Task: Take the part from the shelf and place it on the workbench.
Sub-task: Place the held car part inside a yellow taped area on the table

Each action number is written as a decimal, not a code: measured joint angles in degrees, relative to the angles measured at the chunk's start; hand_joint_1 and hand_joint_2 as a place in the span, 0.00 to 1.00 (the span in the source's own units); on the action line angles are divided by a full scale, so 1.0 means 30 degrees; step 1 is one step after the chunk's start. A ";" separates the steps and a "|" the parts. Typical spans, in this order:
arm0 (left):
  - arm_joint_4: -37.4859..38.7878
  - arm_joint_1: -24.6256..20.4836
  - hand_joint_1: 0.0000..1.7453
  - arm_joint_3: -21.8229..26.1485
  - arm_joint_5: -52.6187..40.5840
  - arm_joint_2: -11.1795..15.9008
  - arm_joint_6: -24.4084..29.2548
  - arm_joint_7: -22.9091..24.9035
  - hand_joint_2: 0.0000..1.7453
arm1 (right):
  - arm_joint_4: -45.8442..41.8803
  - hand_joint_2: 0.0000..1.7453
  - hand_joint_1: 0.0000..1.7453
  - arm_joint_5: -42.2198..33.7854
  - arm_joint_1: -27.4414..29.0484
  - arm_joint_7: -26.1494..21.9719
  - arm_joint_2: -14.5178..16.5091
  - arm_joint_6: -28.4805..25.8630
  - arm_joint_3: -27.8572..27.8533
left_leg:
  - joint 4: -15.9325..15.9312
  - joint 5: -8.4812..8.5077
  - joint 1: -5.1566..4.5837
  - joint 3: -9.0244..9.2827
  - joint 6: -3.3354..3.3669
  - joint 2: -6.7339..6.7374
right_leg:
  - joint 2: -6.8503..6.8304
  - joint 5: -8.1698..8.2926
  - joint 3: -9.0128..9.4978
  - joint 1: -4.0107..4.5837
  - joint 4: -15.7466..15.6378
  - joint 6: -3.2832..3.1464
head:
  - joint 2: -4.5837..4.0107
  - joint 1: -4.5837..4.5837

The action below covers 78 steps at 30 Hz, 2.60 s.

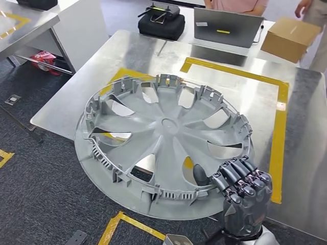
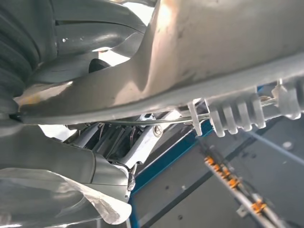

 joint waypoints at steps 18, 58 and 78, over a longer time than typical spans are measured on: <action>0.0373 -0.0387 0.00 -0.0576 0.0317 0.0241 -0.0111 0.0031 0.00 | -0.0005 1.00 1.00 0.0009 -0.0022 0.0261 -0.0007 0.0000 0.0042 | -0.0239 0.0184 -0.0014 0.0024 0.0482 -0.2611 | 0.3686 0.0442 -0.0236 0.0031 -0.0270 -0.0454 | 0.0000 -0.0224; 0.7704 -0.4002 0.00 -0.2042 0.0403 -0.1056 -0.0758 -0.2195 0.00 | 0.8461 1.00 1.00 -0.3289 -0.2578 0.1433 -0.0335 0.0087 -0.0261 | -0.0707 0.0568 -0.0099 0.0203 0.0156 -0.1116 | 0.1114 0.0345 0.0741 0.0093 -0.0949 -0.0440 | 0.0000 -0.0064; 0.9766 -0.5458 0.00 -0.2108 -0.0443 -0.1384 -0.0938 -0.2235 0.00 | 1.4023 1.00 1.00 -0.4260 -0.6916 0.1606 -0.1069 0.4563 -0.0546 | -0.0689 0.0586 -0.0118 0.0197 0.0154 -0.1118 | 0.1112 0.0366 0.0729 0.0075 -0.0950 -0.0429 | 0.0000 -0.0065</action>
